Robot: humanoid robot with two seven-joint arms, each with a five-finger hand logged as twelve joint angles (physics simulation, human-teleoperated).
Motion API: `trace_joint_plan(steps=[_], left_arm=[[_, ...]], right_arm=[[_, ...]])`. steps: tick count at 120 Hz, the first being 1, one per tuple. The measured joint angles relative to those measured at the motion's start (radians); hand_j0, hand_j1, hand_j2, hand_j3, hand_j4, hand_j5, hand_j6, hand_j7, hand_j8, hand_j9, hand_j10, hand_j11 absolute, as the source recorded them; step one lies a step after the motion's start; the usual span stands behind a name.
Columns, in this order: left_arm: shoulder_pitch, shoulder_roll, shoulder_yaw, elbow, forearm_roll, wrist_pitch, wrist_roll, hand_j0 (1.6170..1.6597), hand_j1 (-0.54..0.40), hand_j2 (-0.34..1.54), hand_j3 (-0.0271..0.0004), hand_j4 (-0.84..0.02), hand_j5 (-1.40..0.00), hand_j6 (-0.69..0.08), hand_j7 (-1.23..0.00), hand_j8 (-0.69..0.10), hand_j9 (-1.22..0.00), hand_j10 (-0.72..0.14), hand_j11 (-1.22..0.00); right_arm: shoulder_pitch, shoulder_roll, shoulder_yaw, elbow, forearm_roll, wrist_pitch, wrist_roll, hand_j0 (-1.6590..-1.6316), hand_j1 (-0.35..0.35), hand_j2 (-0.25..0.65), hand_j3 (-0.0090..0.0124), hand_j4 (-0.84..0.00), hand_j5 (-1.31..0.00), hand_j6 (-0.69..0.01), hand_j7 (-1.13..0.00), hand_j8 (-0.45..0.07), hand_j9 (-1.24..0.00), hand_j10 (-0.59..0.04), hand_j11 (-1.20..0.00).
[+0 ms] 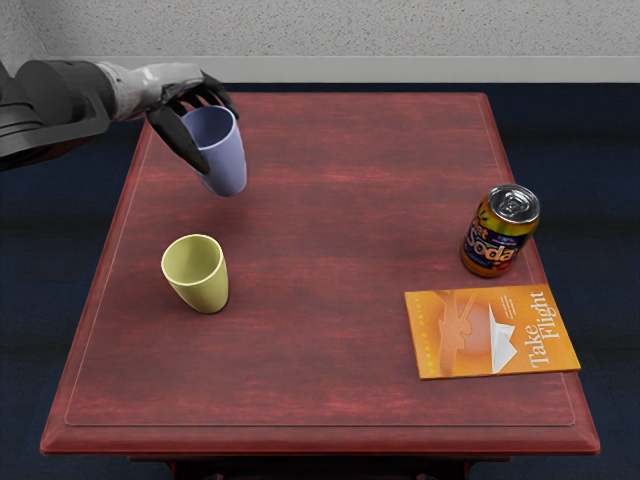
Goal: Pick up cup and place in cup with left hand
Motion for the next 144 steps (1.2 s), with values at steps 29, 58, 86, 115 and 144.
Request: trace_joint_plan(steps=[29, 58, 86, 115, 144], left_arm=[[-0.033, 0.111, -0.036, -0.065, -0.062, -0.123, 0.0, 1.6546, -0.084, 0.05, 0.0, -0.45, -0.65, -0.312, -0.64, -0.306, -0.64, -0.45, -0.64], [-0.043, 0.219, -0.071, -0.137, -0.128, -0.242, 0.0, 1.6543, -0.064, 0.04, 0.0, -0.46, -0.66, -0.323, -0.65, -0.319, -0.64, -0.459, -0.65], [-0.061, 0.274, -0.09, -0.196, -0.202, -0.346, 0.0, 1.6535, -0.057, 0.02, 0.0, -0.457, -0.7, -0.317, -0.67, -0.302, -0.68, -0.446, -0.68], [-0.06, 0.308, -0.113, -0.204, -0.248, -0.428, 0.0, 1.6533, -0.087, 0.06, 0.0, -0.437, -0.72, -0.285, -0.7, -0.273, -0.7, -0.436, -0.7], [-0.053, 0.312, -0.114, -0.204, -0.262, -0.469, 0.0, 1.6549, -0.14, 0.2, 0.0, -0.433, -0.72, -0.271, -0.71, -0.268, -0.7, -0.427, -0.7]], right_arm=[[0.0, 0.0, 0.0, 0.0, 0.0, 0.0, 0.0, -1.6581, -0.349, 0.0, 0.0, 0.0, 0.0, 0.001, 0.0, 0.0, 0.0, 0.0, 0.0], [0.0, 0.0, 0.0, 0.0, 0.0, 0.0, 0.0, -1.6581, -0.349, 0.0, 0.0, 0.0, 0.0, 0.001, 0.0, 0.001, 0.0, 0.0, 0.0], [0.0, 0.0, 0.0, 0.0, 0.0, 0.0, 0.0, -1.6581, -0.349, 0.0, 0.0, 0.0, 0.0, 0.001, 0.0, 0.001, 0.0, 0.0, 0.0], [0.0, 0.0, 0.0, 0.0, 0.0, 0.0, 0.0, -1.6581, -0.349, 0.0, 0.0, 0.0, 0.0, 0.001, 0.0, 0.001, 0.0, 0.0, 0.0], [0.0, 0.0, 0.0, 0.0, 0.0, 0.0, 0.0, -1.6581, -0.349, 0.0, 0.0, 0.0, 0.0, 0.001, 0.0, 0.001, 0.0, 0.0, 0.0]])
